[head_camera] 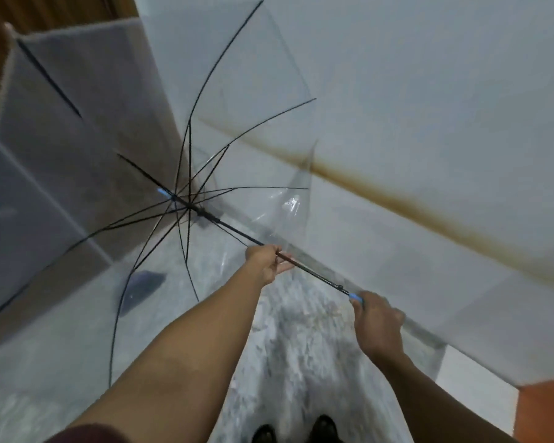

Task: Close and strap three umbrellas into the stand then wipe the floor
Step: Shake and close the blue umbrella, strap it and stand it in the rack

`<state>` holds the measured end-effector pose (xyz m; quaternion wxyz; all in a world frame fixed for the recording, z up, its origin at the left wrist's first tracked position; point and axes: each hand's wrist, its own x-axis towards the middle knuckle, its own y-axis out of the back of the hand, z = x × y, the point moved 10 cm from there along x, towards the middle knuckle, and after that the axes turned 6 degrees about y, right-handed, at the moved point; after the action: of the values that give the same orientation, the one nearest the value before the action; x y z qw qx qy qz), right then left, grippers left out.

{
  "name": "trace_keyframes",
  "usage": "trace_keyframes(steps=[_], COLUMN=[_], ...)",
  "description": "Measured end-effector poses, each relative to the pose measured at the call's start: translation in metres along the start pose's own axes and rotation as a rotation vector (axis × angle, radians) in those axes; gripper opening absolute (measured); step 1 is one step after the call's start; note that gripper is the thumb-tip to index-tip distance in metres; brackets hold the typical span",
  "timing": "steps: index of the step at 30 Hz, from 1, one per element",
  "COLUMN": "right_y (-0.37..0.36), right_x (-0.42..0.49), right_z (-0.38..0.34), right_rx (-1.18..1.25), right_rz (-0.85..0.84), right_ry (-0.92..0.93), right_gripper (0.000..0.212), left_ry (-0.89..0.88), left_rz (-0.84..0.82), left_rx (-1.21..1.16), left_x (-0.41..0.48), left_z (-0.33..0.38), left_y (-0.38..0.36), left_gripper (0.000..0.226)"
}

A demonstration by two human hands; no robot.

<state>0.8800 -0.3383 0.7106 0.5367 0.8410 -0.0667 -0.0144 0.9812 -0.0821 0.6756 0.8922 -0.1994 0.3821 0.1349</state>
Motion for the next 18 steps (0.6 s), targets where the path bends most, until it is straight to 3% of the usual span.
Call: trace_keyframes(steps=[11,16,18], right_y=[0.005,0.006,0.004], right_x=[0.04,0.048,0.05], right_z=[0.059,0.051,0.045], right_rx=[0.066,-0.051,-0.134], right_rz=[0.079,0.2,0.222], right_ry=[-0.026,0.15,0.206], right_gripper=[0.017,0.027,0.021], left_ry=[-0.135,-0.116,-0.111], left_rz=[0.093,0.148,0.183], left_rx=[0.009,0.061,0.068], left_x=[0.04,0.061,0.076], left_z=[0.13,0.141,0.147], left_y=[-0.001,0.01,0.021], left_gripper=[0.023,0.019,0.018])
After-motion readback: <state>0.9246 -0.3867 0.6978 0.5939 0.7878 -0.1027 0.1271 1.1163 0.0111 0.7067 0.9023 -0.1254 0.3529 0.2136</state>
